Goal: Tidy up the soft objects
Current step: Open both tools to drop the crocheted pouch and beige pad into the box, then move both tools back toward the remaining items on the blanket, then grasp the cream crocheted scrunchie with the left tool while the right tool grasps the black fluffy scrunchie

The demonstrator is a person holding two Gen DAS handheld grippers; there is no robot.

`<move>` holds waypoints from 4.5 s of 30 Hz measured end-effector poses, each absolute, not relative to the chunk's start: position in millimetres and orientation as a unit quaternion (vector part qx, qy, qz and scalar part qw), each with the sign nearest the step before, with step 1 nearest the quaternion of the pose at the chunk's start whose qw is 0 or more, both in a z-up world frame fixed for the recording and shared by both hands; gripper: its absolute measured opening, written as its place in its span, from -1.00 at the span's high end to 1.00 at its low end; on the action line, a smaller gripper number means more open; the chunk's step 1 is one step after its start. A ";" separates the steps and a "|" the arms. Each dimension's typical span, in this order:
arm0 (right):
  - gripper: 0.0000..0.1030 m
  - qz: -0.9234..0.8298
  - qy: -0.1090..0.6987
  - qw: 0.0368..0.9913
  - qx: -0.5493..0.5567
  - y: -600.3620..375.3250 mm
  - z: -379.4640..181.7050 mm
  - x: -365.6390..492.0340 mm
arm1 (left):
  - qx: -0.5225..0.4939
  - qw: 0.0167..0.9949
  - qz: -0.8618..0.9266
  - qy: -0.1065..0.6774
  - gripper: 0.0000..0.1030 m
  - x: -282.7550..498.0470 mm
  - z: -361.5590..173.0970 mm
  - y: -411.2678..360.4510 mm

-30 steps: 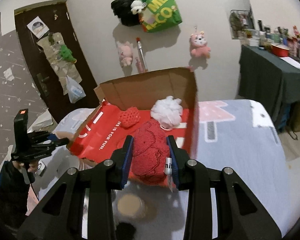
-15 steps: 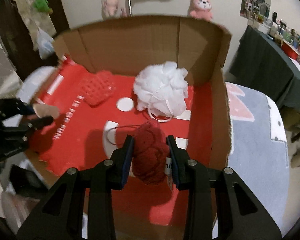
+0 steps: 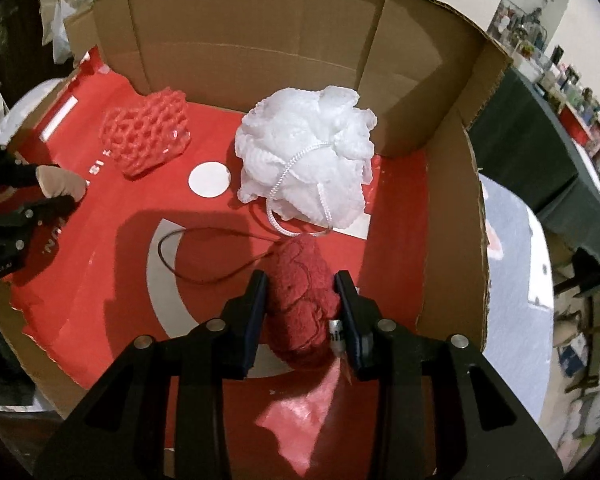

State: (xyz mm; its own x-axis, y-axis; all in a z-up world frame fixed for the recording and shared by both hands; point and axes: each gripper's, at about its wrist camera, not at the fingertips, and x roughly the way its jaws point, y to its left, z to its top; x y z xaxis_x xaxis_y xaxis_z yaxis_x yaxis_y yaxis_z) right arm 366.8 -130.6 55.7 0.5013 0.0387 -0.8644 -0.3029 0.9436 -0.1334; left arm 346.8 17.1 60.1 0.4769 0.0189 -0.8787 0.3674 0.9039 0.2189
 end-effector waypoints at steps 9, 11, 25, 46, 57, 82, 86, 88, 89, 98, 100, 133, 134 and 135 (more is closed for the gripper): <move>0.24 0.101 0.488 0.852 -0.161 -128.3 50.5 363.8 | 0.198 0.838 -0.103 0.497 0.24 345.1 54.8 14.5; 0.19 0.102 0.485 0.853 -0.165 -127.0 50.1 361.8 | 0.197 0.839 -0.102 0.496 0.20 345.0 53.8 15.0; -0.23 0.111 0.449 0.874 -0.147 -122.4 85.5 345.9 | 0.157 0.867 -0.125 0.457 -0.39 324.0 81.5 21.9; -0.69 0.147 0.273 0.948 -0.070 -140.4 207.6 193.5 | 0.064 0.956 -0.153 0.244 -0.99 164.7 208.3 14.1; -0.77 0.129 0.198 0.970 -0.057 -141.1 214.7 102.8 | 0.016 0.975 -0.136 0.174 -1.00 84.2 221.4 17.2; -0.78 0.087 0.220 0.971 0.011 -152.2 78.1 34.0 | 0.001 0.968 -0.102 0.230 -1.00 26.2 98.3 12.9; -0.78 0.090 0.252 0.963 0.024 -152.1 51.5 42.3 | -0.003 0.960 -0.099 0.261 -1.00 29.8 74.2 14.2; -0.78 0.092 0.261 0.961 0.028 -151.6 44.0 45.8 | -0.009 0.957 -0.097 0.273 -1.00 31.7 65.6 16.7; -0.78 0.092 0.264 0.960 0.028 -151.1 41.0 47.5 | -0.011 0.956 -0.096 0.276 -1.00 32.7 63.5 18.0; -0.78 0.092 0.278 0.956 0.030 -149.5 30.1 59.1 | -0.021 0.951 -0.077 0.299 -1.00 44.0 54.0 37.5; -0.78 0.093 0.282 0.954 0.032 -149.9 28.0 61.8 | -0.020 0.950 -0.075 0.302 -1.00 47.4 53.9 39.7; 0.45 0.201 0.361 0.900 0.135 -184.9 18.3 107.1 | 0.041 0.895 -0.178 0.408 0.16 98.5 38.9 38.5; 0.48 0.202 0.356 0.903 0.133 -184.9 21.0 104.8 | 0.043 0.895 -0.180 0.405 0.31 96.8 39.5 38.1; 0.48 0.204 0.351 0.905 0.130 -184.4 24.2 102.5 | 0.044 0.895 -0.183 0.403 0.41 95.1 40.7 37.4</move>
